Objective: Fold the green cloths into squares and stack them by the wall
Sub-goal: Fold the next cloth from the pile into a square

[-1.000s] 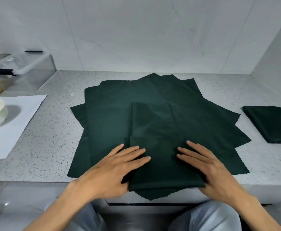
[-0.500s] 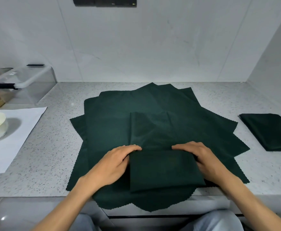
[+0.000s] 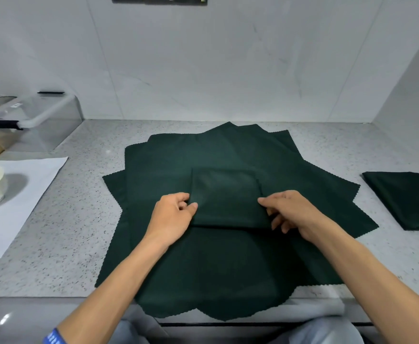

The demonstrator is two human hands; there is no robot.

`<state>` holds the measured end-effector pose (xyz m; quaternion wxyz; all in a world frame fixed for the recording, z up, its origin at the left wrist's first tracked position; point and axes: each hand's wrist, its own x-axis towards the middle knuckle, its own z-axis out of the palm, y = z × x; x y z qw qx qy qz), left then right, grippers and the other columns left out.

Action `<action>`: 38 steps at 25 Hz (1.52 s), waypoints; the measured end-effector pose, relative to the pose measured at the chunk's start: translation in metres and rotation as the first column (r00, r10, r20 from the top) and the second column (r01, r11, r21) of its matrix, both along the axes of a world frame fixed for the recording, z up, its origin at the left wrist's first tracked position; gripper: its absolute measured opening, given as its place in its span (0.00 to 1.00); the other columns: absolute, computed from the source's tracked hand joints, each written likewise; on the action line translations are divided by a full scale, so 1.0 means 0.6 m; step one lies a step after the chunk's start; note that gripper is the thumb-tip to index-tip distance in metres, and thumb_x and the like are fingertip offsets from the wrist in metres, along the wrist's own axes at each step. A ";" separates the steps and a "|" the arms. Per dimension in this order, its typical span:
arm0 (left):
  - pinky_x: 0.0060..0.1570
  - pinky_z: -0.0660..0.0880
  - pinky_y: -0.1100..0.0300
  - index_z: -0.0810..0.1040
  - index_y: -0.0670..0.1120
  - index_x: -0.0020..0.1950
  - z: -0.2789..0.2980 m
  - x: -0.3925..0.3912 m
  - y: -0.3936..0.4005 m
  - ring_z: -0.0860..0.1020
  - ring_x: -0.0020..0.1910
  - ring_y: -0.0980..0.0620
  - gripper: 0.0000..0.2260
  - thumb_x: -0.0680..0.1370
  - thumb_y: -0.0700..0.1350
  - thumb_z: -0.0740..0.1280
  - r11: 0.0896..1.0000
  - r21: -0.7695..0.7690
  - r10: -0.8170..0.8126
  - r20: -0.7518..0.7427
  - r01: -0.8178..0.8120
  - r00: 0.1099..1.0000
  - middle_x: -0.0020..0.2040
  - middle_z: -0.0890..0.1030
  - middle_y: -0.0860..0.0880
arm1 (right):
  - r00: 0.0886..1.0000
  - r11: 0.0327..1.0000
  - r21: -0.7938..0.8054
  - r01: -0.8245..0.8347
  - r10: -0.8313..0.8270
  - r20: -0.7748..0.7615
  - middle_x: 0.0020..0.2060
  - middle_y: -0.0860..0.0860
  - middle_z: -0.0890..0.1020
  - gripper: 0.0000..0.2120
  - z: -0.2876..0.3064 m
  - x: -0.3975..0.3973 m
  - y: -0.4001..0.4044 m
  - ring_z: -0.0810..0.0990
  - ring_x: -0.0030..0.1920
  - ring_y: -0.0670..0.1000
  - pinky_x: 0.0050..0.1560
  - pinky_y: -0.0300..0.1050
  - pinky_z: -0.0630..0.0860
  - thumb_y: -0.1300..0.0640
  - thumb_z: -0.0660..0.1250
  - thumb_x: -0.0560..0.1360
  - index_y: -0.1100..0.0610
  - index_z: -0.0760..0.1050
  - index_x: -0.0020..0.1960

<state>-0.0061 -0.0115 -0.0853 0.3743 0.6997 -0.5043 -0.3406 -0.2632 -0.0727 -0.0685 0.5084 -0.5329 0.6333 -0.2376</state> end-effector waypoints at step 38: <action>0.69 0.65 0.46 0.72 0.42 0.70 0.002 -0.074 -0.056 0.65 0.74 0.44 0.20 0.79 0.47 0.61 0.864 -0.175 -0.093 0.865 0.471 0.493 0.74 0.69 0.44 | 0.762 0.640 -0.622 -0.451 -0.087 -0.642 0.63 0.53 0.76 0.15 -0.009 0.077 0.000 0.74 0.63 0.57 0.62 0.52 0.70 0.51 0.57 0.81 0.56 0.73 0.63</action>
